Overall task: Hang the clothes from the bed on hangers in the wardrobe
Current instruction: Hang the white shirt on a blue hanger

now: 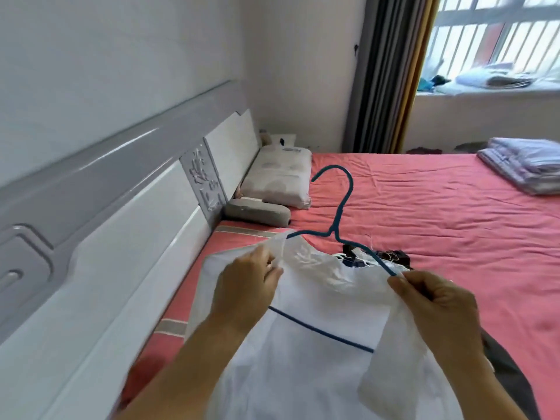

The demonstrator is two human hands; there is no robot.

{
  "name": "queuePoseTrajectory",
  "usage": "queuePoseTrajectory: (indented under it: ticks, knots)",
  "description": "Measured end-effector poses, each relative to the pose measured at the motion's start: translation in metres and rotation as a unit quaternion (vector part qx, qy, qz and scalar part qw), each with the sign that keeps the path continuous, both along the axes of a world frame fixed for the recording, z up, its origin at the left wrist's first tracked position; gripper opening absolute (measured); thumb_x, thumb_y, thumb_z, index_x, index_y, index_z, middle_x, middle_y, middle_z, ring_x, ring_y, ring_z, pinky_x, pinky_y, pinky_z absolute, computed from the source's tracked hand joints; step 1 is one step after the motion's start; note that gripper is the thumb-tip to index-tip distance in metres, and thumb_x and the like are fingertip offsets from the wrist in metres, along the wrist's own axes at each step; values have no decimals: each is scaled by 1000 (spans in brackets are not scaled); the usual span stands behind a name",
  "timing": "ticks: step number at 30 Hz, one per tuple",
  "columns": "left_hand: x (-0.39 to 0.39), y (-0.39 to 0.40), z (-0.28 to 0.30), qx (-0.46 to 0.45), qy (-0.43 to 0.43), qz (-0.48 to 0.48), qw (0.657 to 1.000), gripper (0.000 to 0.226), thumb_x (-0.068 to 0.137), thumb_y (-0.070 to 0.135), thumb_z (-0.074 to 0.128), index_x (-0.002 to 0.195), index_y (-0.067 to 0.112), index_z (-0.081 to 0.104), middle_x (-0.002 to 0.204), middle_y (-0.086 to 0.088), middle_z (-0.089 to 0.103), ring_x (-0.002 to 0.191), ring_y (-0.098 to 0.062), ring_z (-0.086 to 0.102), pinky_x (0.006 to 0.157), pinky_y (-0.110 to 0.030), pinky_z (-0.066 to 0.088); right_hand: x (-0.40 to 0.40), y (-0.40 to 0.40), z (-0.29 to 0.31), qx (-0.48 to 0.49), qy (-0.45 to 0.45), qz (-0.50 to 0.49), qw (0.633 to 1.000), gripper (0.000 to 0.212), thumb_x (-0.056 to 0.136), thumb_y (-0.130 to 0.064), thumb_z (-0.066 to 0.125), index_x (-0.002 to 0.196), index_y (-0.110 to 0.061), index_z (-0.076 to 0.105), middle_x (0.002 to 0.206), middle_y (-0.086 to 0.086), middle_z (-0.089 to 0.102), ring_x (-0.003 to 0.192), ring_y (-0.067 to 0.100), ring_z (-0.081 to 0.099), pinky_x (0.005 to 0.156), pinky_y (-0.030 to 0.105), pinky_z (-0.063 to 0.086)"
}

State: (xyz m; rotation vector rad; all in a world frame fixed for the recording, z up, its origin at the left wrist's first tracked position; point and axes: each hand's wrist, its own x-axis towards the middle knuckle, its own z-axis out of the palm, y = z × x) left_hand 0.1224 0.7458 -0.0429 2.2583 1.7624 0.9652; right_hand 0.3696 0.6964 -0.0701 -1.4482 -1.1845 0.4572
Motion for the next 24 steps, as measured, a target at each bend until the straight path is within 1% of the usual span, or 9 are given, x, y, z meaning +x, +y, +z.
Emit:
queuePoseTrajectory:
  ticks: [3, 5, 6, 7, 9, 12, 16, 21, 24]
  knots:
    - [88, 59, -21, -76, -9, -88, 993, 23, 85, 26, 66, 74, 19, 47, 67, 1, 55, 69, -28, 56, 62, -33, 41, 59, 57, -28, -15, 1, -21, 1000, 21, 78, -9, 73, 64, -22, 66, 55, -11, 57, 49, 2, 47, 46, 13, 32]
    - [131, 96, -41, -110, -18, -122, 986, 17, 86, 24, 65, 76, 19, 52, 68, 5, 52, 71, -27, 57, 64, -33, 43, 96, 94, -49, -25, 34, -39, 998, 14, 79, -8, 72, 68, -16, 68, 53, -12, 57, 47, 1, 45, 45, 12, 31]
    - [151, 117, -55, -124, -22, -129, 984, 7, 87, 23, 63, 83, 19, 60, 74, 5, 56, 76, -25, 58, 67, -32, 46, 117, 113, -62, -32, 55, -49, 997, 11, 80, -8, 71, 71, -13, 69, 54, -13, 58, 48, 1, 45, 46, 11, 32]
    - [167, 137, -69, -144, -20, -127, 981, 10, 88, 23, 61, 97, 21, 65, 87, 4, 61, 83, -21, 60, 73, -31, 47, 135, 131, -75, -36, 73, -58, 995, 8, 80, -8, 71, 73, -11, 70, 55, -14, 59, 49, 1, 46, 48, 11, 34]
    - [194, 173, -99, -189, 11, -129, 973, 31, 91, 26, 57, 122, 26, 59, 118, 7, 59, 102, -14, 58, 87, -26, 46, 173, 167, -106, -49, 99, -69, 992, 8, 82, -8, 70, 74, -11, 70, 57, -13, 60, 52, 2, 47, 51, 13, 37]
    - [217, 213, -139, -239, 70, -126, 960, 39, 93, 30, 54, 131, 25, 52, 136, 9, 49, 120, -12, 50, 96, -24, 39, 215, 213, -158, -89, 100, -73, 988, 12, 82, -10, 70, 71, -15, 68, 58, -12, 60, 54, 3, 48, 54, 16, 38]
    - [243, 245, -185, -278, 102, -111, 949, 37, 93, 32, 53, 129, 26, 53, 137, 10, 47, 122, -11, 47, 96, -26, 40, 254, 251, -225, -164, 60, -59, 983, 14, 81, -9, 70, 68, -12, 66, 51, -10, 54, 51, 3, 46, 51, 13, 33]
    - [268, 266, -232, -308, 135, -117, 934, 37, 93, 36, 52, 128, 26, 54, 133, 12, 48, 118, -9, 49, 92, -22, 39, 296, 268, -288, -218, 110, -103, 964, 13, 83, -13, 69, 71, -17, 68, 64, -3, 62, 58, 7, 51, 61, 26, 40]
    - [273, 275, -256, -321, 148, -110, 929, 36, 93, 38, 53, 127, 27, 54, 132, 14, 47, 118, -7, 48, 89, -19, 38, 315, 271, -316, -249, 126, -124, 952, 13, 83, -15, 68, 70, -15, 69, 66, -1, 65, 64, 14, 54, 64, 27, 41]
